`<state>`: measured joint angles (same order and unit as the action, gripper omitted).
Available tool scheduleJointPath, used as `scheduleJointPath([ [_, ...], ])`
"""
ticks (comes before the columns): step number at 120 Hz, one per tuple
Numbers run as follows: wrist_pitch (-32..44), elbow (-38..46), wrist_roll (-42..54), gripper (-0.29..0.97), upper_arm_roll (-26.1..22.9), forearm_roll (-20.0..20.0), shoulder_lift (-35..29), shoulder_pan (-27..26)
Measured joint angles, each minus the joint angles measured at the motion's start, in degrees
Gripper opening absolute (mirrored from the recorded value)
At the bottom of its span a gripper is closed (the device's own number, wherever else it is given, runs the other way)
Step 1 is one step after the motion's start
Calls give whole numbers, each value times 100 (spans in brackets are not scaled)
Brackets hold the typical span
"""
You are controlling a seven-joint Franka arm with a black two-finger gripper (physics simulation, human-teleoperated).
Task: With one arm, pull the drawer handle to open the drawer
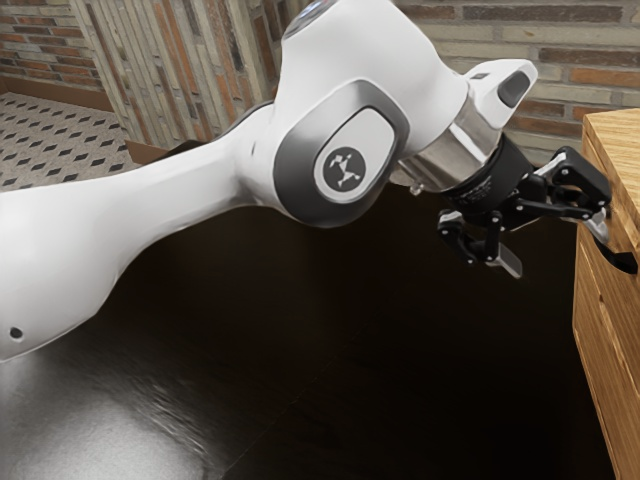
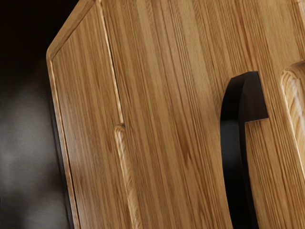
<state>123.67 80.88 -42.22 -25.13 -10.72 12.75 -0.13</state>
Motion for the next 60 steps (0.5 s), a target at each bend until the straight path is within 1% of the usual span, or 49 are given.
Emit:
scheduleJointPath([
  [28, 95, -114, 1, 68, 0, 8, 175, 6],
  [47, 105, -70, -3, 68, -58, 256, 175, -24],
  [60, 91, -11, -5, 68, -112, 343, 98, 10],
])
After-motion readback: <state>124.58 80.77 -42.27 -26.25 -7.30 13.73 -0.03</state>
